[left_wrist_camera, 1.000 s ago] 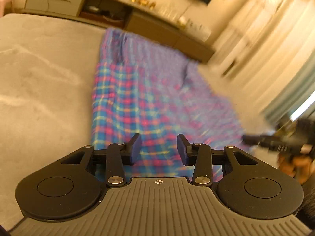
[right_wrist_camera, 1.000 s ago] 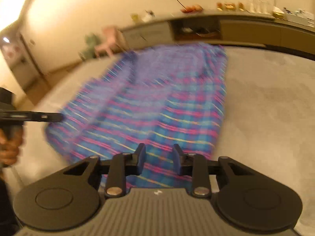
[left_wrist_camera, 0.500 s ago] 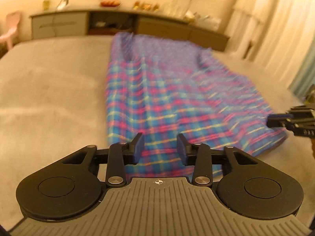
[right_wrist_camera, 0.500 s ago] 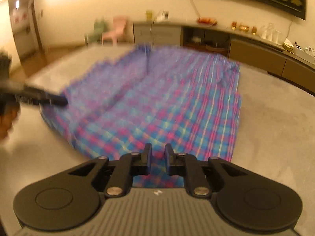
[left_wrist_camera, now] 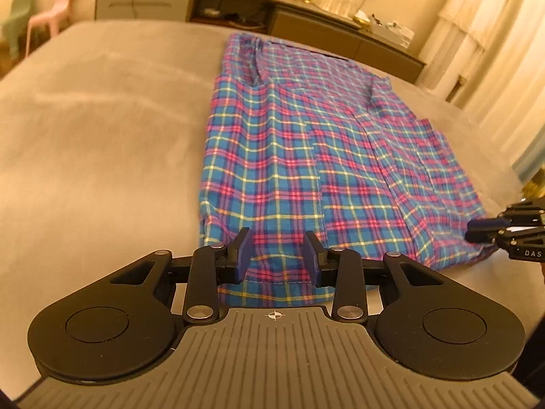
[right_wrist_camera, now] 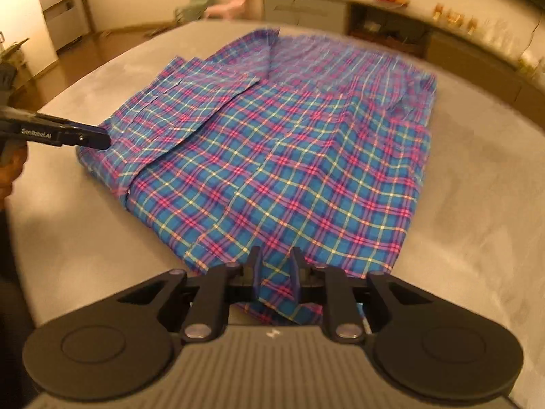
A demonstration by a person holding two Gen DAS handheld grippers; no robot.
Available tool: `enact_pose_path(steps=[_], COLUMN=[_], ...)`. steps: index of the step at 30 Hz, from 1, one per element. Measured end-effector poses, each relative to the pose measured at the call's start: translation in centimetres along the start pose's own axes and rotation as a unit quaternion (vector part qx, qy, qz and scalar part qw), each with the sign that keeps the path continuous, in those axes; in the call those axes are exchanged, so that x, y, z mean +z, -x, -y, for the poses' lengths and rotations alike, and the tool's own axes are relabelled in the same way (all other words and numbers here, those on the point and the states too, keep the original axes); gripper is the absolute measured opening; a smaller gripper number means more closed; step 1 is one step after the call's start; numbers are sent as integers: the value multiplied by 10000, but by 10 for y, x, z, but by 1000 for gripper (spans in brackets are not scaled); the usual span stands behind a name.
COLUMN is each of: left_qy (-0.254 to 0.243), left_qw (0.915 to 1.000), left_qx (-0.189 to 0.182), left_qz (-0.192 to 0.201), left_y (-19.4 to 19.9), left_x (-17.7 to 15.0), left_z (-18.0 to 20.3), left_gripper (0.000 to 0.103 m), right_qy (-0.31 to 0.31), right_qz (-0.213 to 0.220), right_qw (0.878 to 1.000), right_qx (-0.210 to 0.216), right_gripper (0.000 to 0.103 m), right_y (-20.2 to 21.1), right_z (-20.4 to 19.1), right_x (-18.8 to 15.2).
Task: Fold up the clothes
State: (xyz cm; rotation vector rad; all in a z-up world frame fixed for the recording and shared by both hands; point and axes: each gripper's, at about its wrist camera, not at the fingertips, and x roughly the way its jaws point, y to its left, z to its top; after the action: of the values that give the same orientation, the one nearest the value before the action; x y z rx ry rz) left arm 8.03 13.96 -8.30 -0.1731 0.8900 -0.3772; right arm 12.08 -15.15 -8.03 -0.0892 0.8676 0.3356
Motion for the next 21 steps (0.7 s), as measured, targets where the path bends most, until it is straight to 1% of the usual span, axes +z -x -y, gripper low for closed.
enact_pose_path(steps=[1, 2, 4, 5, 7, 9, 10, 12, 13, 14, 15, 16, 18, 20, 21], left_qy=[44, 28, -236, -411, -811, -989, -963, -819, -755, -763, -853, -972, -1023, -999, -1008], left_qw=[10000, 9997, 9984, 9974, 9949, 9926, 9933, 9947, 9952, 9950, 9942, 9931, 9929, 9934, 9936], left_qx=[20, 46, 76, 77, 50, 300, 400, 573, 624, 638, 641, 650, 609, 529, 449], left_qz=[57, 232, 515, 592, 595, 632, 491, 225, 77, 16, 111, 95, -33, -205, -228], left_y=[8, 17, 23, 21, 5, -22, -37, -64, -74, -81, -81, -79, -78, -77, -74], left_x=[1, 5, 27, 41, 71, 94, 102, 110, 110, 108, 104, 101, 103, 111, 118], left_z=[0, 1, 11, 17, 28, 28, 22, 6, -3, -11, -15, -17, -18, -18, -17], left_gripper=[30, 33, 37, 39, 41, 38, 38, 36, 38, 41, 43, 44, 44, 42, 42], right_qy=[-75, -151, -301, -377, -527, -677, -748, -807, -836, -864, -892, -924, -995, -1001, -929], right_qz=[67, 134, 269, 336, 470, 604, 650, 302, 128, -22, 69, 21, -97, -249, -287], right_qw=[9999, 9998, 9992, 9987, 9975, 9959, 9951, 9960, 9958, 9953, 9952, 9952, 9946, 9946, 9953], right_qx=[-4, -7, -14, -18, -25, -32, -44, -244, -344, -432, -384, -317, -276, -75, -56], right_gripper=[17, 18, 19, 19, 19, 19, 19, 19, 18, 15, 14, 14, 14, 14, 15], right_y=[0, 0, -1, -1, -1, -1, -2, -24, -34, -44, -42, -40, -36, -27, -21], right_z=[4, 8, 16, 20, 28, 36, 40, 52, 57, 63, 69, 74, 82, 85, 86], right_x=[6, 12, 24, 30, 42, 54, 59, 50, 46, 41, 37, 37, 35, 35, 38])
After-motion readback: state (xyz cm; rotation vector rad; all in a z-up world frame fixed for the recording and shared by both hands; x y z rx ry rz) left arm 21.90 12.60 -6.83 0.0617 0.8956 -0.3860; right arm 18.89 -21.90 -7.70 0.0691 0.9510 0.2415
